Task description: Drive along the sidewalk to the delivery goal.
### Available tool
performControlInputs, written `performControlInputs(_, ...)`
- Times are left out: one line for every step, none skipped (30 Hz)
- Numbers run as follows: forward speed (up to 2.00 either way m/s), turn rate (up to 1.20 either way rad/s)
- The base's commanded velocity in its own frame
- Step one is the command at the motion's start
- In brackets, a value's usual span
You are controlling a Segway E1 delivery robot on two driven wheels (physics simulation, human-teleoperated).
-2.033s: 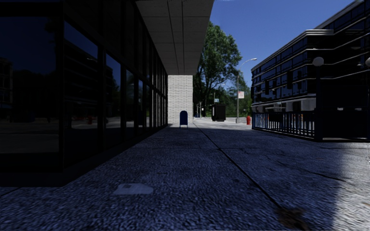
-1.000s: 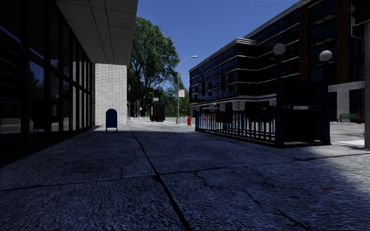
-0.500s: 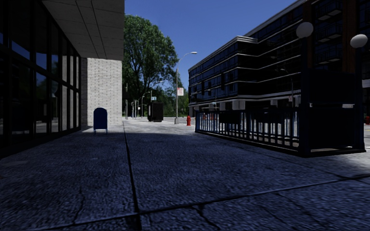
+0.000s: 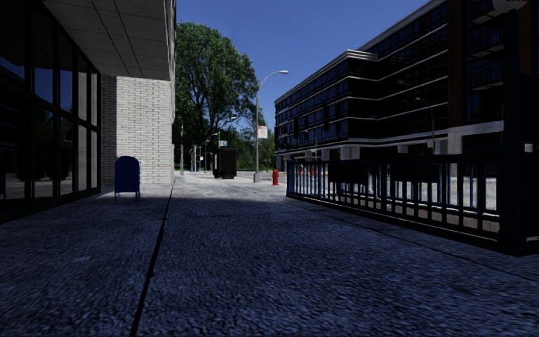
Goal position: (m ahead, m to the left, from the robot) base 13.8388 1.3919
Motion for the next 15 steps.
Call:
performControlInputs(2.0,0.0)
performControlInputs(2.0,0.0)
performControlInputs(2.0,0.0)
performControlInputs(2.0,0.0)
performControlInputs(2.0,0.0)
performControlInputs(2.0,0.0)
performControlInputs(2.0,0.0)
performControlInputs(2.0,0.0)
performControlInputs(2.0,0.0)
performControlInputs(2.0,0.0)
performControlInputs(2.0,0.0)
performControlInputs(2.0,0.0)
performControlInputs(2.0,0.0)
performControlInputs(2.0,0.0)
performControlInputs(2.0,0.0)
